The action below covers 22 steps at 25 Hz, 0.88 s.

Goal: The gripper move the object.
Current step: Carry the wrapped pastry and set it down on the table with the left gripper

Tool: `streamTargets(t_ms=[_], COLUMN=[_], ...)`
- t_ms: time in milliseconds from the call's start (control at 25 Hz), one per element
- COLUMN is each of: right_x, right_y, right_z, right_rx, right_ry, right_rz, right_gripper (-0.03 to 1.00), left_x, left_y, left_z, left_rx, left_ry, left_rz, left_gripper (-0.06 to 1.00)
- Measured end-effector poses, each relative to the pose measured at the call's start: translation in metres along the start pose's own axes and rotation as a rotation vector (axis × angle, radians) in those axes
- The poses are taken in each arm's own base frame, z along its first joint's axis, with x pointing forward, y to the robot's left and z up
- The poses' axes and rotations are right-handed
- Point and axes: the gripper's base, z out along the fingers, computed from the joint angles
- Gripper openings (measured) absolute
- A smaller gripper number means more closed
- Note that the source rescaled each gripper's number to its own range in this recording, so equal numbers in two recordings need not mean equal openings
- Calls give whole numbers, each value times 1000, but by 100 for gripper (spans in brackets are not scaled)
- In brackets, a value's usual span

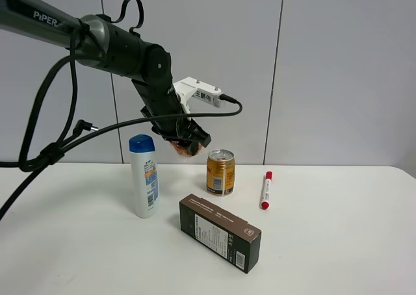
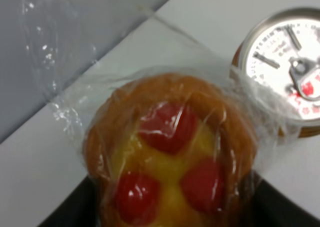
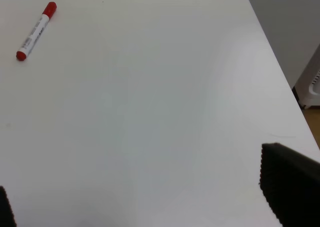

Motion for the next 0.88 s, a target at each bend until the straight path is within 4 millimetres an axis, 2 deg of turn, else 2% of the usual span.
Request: streamTargets(t_ms=[240,480,760,880], right_x=[0,0,0,0], right_y=[0,0,0,0], right_z=[0,0,0,0], right_rx=[0,0,0,0], right_ry=[0,0,0,0], right_rz=[0,0,0,0], right_gripper=[100,100,100,100], left_x=[-13,-22,-26,-21], left_y=[27,51,55,52], left_z=[-34,-83,-151,-176], left_rx=[-46,-87,-82,-59], left_ry=[-49,-58,-4,15], left_rz=[-32,-81,-132,-157], left_gripper=[2,2,2,2])
